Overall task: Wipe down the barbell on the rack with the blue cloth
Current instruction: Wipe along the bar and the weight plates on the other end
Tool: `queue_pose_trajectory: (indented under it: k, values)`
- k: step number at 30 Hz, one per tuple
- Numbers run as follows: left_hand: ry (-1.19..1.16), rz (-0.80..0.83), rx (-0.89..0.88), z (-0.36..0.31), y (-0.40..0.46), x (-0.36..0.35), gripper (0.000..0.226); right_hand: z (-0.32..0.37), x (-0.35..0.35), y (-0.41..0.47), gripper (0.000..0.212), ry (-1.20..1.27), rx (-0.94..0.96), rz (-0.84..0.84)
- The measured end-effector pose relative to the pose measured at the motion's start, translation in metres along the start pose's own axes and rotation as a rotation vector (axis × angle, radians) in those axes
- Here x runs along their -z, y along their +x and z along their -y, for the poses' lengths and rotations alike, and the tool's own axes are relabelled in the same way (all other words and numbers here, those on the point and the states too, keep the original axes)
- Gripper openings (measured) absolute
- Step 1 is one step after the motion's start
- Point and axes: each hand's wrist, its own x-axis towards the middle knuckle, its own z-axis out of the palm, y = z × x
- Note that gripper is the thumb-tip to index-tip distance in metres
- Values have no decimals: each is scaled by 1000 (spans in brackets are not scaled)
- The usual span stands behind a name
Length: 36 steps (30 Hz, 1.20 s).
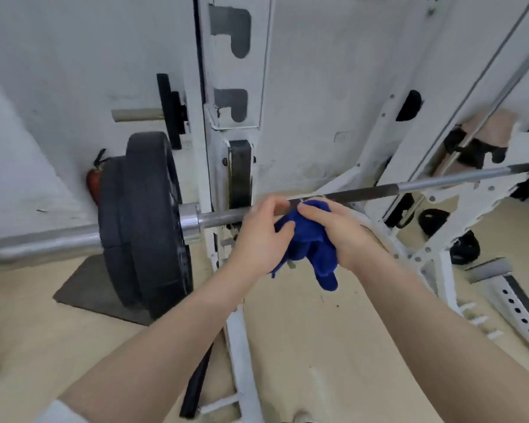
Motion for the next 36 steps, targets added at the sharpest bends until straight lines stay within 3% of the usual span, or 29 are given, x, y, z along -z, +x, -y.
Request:
queue_pose_trajectory:
  k: [4, 8, 11, 17, 20, 24, 29, 33, 36]
  values:
    - [332, -225, -45, -10, 0, 26, 34, 20, -19, 27, 5, -212, 326, -230]
    - [693, -401, -127, -6, -22, 60, 24, 29, -58, 26, 7, -506, 835, -20]
    - [997, -385, -154, -6, -32, 63, 19, 4, -86, 32, 15, -640, 1000, 37]
    - [1126, -492, -52, -9, -48, 74, 43, -37, -98, 56, 28, -1368, 813, 184]
    - [1095, -483, 0, -5, -52, 84, 57, -46, -94, 58, 38, -1352, 807, 183]
    - [1126, -426, 3, 3, -50, 86, 54, -38, -100, 65, 45, -1558, 838, 234]
    - [1153, -428, -24, 11, -52, 89, 47, -16, -123, 70, 34, -1595, 611, 187]
    - [1128, -450, -50, 15, -51, 89, 37, -36, -109, 40, 48, -1706, 761, 218]
    - [1115, -470, -53, 14, -51, 87, 31, -40, -104, 38, 58, -1753, 761, 246]
